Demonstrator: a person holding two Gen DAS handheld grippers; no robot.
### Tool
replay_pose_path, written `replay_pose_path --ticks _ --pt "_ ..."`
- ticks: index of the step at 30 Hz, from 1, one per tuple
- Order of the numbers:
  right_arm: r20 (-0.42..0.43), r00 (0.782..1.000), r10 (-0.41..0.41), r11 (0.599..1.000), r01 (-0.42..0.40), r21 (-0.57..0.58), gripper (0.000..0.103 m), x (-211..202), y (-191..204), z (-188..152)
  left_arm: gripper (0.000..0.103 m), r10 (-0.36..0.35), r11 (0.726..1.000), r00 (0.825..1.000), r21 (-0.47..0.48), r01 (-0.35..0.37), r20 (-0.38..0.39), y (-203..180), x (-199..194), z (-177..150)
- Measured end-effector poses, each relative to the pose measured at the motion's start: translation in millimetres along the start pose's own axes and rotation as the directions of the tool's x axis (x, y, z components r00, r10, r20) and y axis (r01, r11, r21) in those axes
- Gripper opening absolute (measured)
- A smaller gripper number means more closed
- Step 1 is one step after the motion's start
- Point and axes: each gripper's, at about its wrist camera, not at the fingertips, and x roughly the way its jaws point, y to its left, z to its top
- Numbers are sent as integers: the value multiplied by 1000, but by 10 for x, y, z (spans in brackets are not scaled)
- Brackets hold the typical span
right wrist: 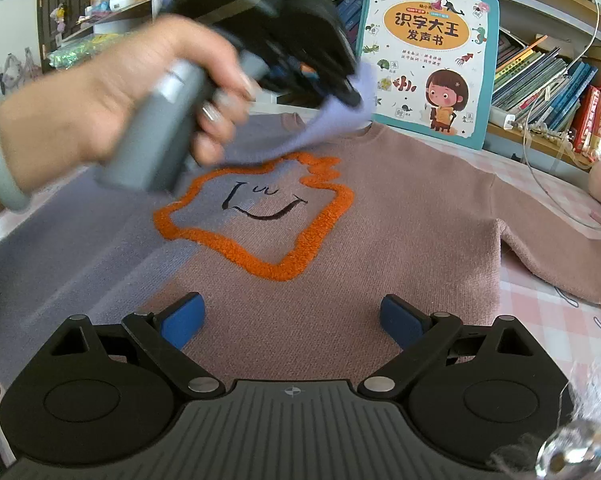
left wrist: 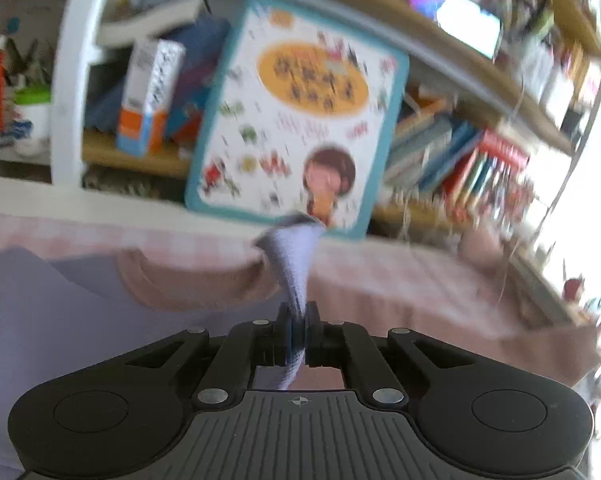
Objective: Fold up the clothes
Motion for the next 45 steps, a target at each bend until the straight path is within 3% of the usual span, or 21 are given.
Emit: replay_pose_path --ticks 2,4,6,9,13,15,20,24,28,37,41,43,45 --pt "0 1000 0 1000 0 0 95 -1 1 2 9 1 1000 1000 24 0 -29 -55 85 -66" --pt "0 1000 0 1000 0 0 95 -2 2 4 20 -20 999 999 32 21 -47 -102 111 -100" --pt "0 1000 0 1000 0 1 95 0 3 4 43 -88 996 995 20 89 -52 -120 44 -106" --pt "0 1000 1 1000 -1 1 95 1 4 6 66 -169 985 985 35 170 -22 -146 -165 -92" --pt "0 1000 0 1000 0 1 95 -3 4 11 66 -165 985 986 55 164 19 -33 -555 -128" --pt "0 1000 0 1000 0 1 95 -2 4 12 66 -130 991 991 40 129 16 125 -753 -194" --pt "-1 1000 1 1000 -1 2 95 -2 1 15 66 46 997 999 68 -47 19 502 -1235 -481" --pt "-1 1000 -2 1000 2 1 96 0 4 15 68 212 966 976 140 -218 52 676 -1606 -758" --pt "-1 1000 -7 1000 7 -3 96 1 13 12 68 318 928 947 189 -322 51 808 -1829 -1016" --pt "54 998 -27 1000 27 0 96 -213 -5 -96 67 377 910 925 169 -379 42 1042 -1904 -1132" --pt "65 990 -129 990 124 67 93 -432 -219 -213 64 397 902 917 166 -398 45 1150 -1924 -1097" --pt "58 984 -169 980 161 113 84 -536 -364 -251 51 386 911 922 140 -387 36 1230 -1936 -1076" --pt "37 981 -192 972 184 145 64 -595 -479 -281 32 337 935 942 109 -336 13 1303 -1926 -1083"
